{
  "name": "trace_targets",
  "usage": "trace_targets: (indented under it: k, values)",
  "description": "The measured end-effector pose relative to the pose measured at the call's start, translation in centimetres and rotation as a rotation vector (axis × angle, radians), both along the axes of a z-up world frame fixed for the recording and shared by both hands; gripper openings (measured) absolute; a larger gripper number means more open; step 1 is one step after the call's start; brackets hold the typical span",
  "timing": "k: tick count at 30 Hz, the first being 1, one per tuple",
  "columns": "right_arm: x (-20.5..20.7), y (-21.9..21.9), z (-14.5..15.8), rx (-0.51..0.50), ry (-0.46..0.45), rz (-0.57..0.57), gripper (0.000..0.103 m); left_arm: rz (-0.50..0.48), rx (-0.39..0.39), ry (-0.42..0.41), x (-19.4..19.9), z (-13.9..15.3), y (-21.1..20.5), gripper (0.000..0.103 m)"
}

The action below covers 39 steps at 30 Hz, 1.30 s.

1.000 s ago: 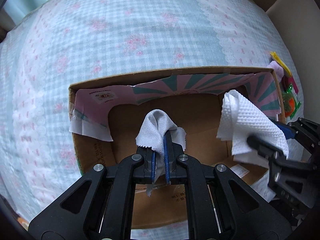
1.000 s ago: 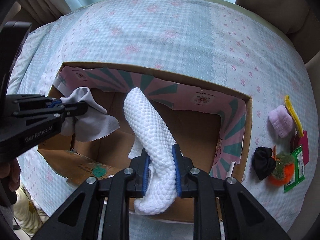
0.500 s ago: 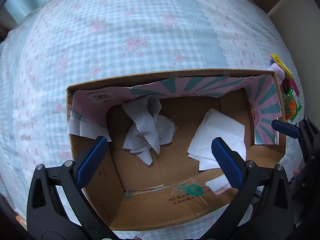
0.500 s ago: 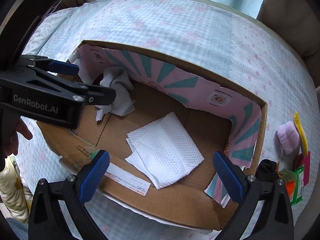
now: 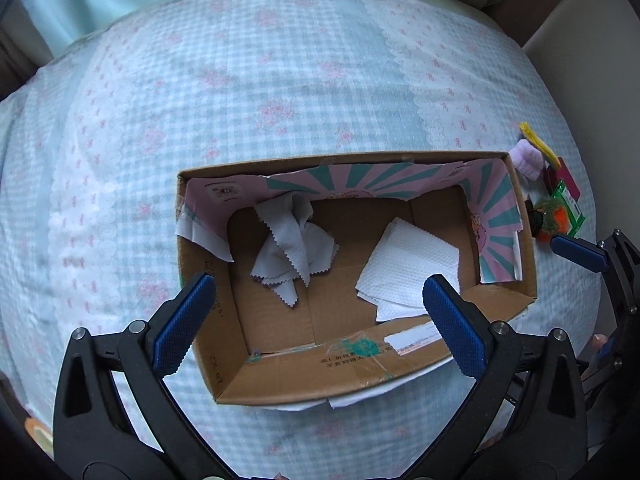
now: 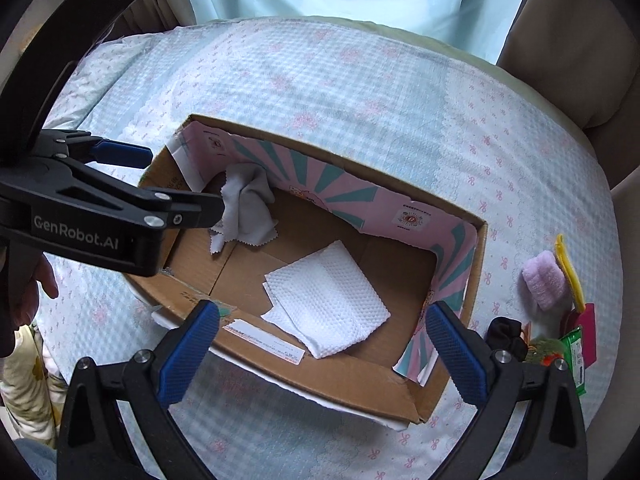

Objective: Organize soft objects
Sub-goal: 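Lift both tools away from the box and move toward the remaining items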

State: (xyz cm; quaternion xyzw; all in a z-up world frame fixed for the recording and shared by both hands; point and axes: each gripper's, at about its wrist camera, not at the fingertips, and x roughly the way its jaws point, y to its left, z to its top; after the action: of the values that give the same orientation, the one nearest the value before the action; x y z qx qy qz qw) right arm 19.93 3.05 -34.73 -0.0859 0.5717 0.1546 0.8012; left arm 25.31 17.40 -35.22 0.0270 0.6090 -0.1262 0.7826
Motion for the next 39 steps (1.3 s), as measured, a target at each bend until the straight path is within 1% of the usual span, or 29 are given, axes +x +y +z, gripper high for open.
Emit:
trace_targets:
  k: [4, 9, 12, 15, 18, 23, 27, 30, 32, 34, 39]
  values:
    - [-1.0, -0.1, 3.4, 0.0, -0.043, -0.005, 0.103, 0.011, -0.007, -0.057, -1.7, 4.2, 0.2, 0.103]
    - [-2.9, -0.5, 9.3, 0.006, -0.114, -0.036, 0.103, 0.038, -0.015, -0.145, -4.0, 10.4, 0.8, 0.103]
    - [-4.1, -1.1, 12.9, 0.005, -0.149, -0.074, 0.103, 0.048, -0.005, -0.19, -5.4, 13.6, 0.9, 0.103]
    - [-5.3, -1.7, 15.9, -0.006, -0.173, -0.138, 0.103, 0.054, 0.002, -0.241, -7.0, 15.7, 0.9, 0.103]
    - [-6.5, -2.6, 17.9, -0.009, -0.195, -0.223, 0.103, 0.055, -0.009, -0.266, -8.4, 16.6, 0.8, 0.103]
    - [-8.4, -5.1, 19.4, -0.003, -0.213, -0.367, 0.103, 0.038, -0.024, -0.315, -10.3, 17.8, -0.5, 0.103]
    - [-10.5, -8.9, 21.0, -0.002, -0.277, -0.49, 0.103, 0.014, -0.02, -0.344, -11.0, 18.6, -2.9, 0.103]
    - [-12.2, -12.7, 21.7, 0.017, -0.304, -0.558, 0.103, 0.01, -0.028, -0.358, -11.6, 19.1, -5.3, 0.103]
    - [-13.1, -15.5, 22.0, 0.034, -0.318, -0.586, 0.103, 0.009, -0.038, -0.364, -12.0, 19.2, -7.3, 0.103]
    - [-13.6, -18.3, 22.0, 0.03, -0.329, -0.597, 0.103, 0.01, -0.045, -0.366, -12.4, 19.2, -9.5, 0.103]
    - [-13.6, -25.4, 21.0, 0.031, -0.327, -0.547, 0.103, 0.004, -0.068, -0.366, -13.5, 18.4, -16.5, 0.103]
